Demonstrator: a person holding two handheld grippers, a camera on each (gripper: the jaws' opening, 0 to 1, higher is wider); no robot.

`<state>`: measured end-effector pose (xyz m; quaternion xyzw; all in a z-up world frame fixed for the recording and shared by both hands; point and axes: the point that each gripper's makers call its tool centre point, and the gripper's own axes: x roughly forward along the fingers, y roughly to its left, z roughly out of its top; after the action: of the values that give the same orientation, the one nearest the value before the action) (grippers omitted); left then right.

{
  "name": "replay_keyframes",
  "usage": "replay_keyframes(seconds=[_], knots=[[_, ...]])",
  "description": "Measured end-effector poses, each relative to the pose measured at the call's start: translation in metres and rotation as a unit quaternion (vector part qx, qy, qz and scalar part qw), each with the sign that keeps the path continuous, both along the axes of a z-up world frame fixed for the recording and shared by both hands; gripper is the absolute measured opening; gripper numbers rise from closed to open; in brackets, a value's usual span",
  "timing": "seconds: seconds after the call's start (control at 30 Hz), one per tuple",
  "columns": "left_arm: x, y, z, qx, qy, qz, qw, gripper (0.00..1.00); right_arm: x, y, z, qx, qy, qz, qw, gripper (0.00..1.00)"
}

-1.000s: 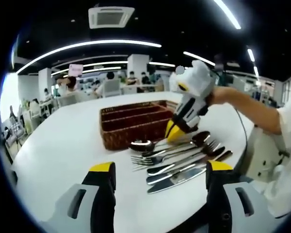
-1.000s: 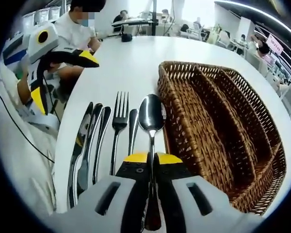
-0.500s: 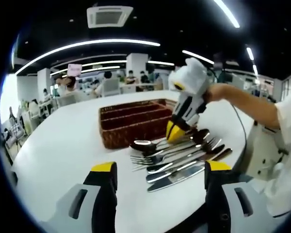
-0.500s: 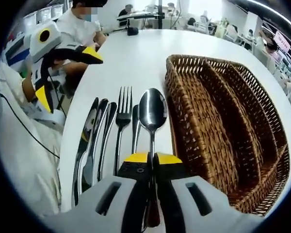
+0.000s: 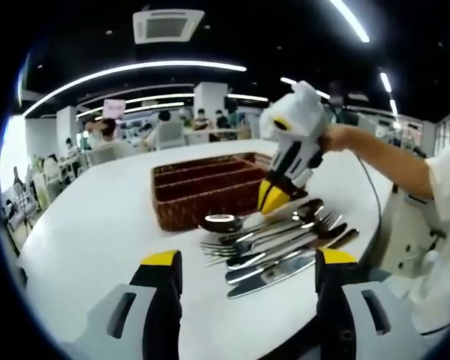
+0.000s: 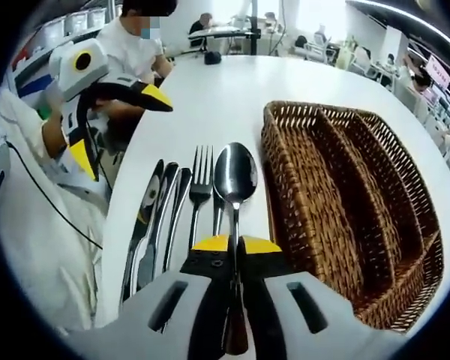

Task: Arrange the knives, forks, and spoons in their matching storage slots by inserting each utensil handle-first until every utensil is classified and aligned in the correct compartment

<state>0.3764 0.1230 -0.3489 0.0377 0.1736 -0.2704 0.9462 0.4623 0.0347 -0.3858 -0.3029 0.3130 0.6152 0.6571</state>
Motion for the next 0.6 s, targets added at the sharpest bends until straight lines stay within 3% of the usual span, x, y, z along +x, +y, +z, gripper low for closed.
replay_keyframes(seconds=[0.07,0.6], knots=[[0.000,0.000,0.000,0.001,0.000,0.000,1.0000,0.73,0.004,0.001,0.006,0.013,-0.015,0.001,0.9998,0.01],[0.001,0.003,0.002,-0.013,-0.001,0.009,0.9999,0.75,0.006,0.003,0.030,0.033,-0.020,-0.002,0.9992,0.02]])
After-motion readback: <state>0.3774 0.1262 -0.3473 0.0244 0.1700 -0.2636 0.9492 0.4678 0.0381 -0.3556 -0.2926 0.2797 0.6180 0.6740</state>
